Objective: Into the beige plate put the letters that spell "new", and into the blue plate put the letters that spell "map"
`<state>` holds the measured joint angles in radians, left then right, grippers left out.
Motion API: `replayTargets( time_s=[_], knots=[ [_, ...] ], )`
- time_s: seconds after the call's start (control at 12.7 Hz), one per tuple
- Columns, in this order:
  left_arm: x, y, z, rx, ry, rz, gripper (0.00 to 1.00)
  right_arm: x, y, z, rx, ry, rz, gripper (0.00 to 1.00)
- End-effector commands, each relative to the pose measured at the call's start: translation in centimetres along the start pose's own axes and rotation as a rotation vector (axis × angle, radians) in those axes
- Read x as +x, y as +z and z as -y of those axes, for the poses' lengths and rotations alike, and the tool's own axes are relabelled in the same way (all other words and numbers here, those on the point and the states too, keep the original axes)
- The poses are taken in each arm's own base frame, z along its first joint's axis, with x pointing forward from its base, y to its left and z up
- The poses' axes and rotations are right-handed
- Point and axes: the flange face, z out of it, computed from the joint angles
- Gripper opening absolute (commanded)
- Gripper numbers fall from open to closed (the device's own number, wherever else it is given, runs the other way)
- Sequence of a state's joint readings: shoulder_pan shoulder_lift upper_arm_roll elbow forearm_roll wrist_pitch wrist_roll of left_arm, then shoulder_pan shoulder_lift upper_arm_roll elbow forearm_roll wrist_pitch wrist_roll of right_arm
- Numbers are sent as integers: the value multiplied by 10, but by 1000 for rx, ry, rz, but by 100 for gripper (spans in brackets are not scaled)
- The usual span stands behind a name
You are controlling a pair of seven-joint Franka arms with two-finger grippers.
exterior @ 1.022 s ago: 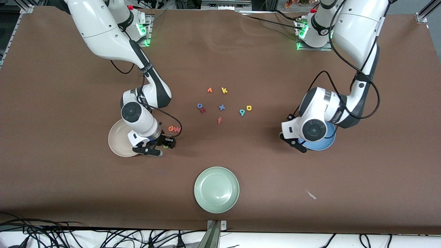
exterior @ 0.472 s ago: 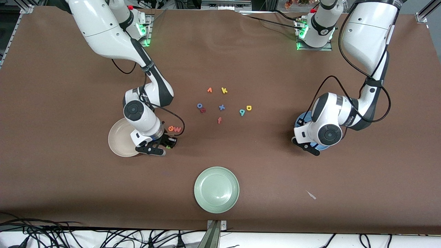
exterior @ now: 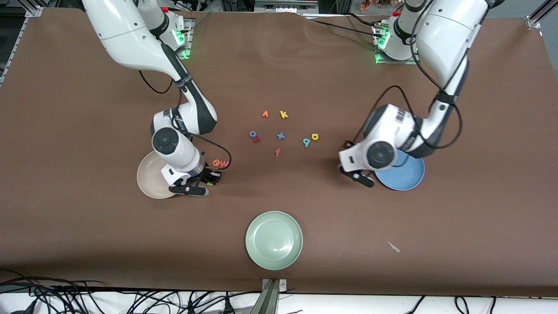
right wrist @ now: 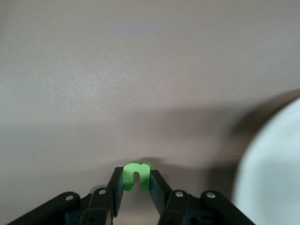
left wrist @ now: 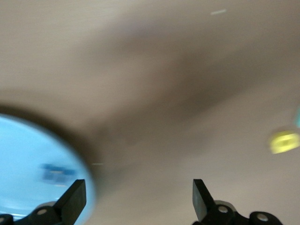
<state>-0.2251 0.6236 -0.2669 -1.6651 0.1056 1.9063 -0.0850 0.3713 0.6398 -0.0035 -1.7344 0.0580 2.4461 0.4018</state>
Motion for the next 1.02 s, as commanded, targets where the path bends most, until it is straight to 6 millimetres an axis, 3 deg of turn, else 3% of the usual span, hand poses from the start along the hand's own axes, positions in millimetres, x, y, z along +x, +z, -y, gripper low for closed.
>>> replayTargets(
  time_s=[0.0, 0.16, 0.39, 0.55, 0.71, 0.79, 0.94],
  knots=[
    [-1, -7, -56, -2, -100, -23, 100, 12, -68, -55, -14, -94, 64, 4],
    [3, 3, -108, -13, -127, -79, 100, 17, -90, -104, -21, -151, 103, 5],
    [9, 37, -160, 11, -85, -135, 93, 2, -71, -140, -35, -162, 145, 7],
    [14, 53, -167, 50, -37, -168, 90, -7, -50, -147, -36, -158, 117, 8],
    [15, 63, -167, 110, 11, -178, 85, -14, -35, -152, -36, -154, 91, 24],
    [16, 71, -165, 130, 23, -172, 82, -15, -34, -153, -35, -153, 89, 38],
    [15, 73, -170, 131, 26, -170, 76, -15, -34, -153, -35, -147, 89, 45]
  ],
)
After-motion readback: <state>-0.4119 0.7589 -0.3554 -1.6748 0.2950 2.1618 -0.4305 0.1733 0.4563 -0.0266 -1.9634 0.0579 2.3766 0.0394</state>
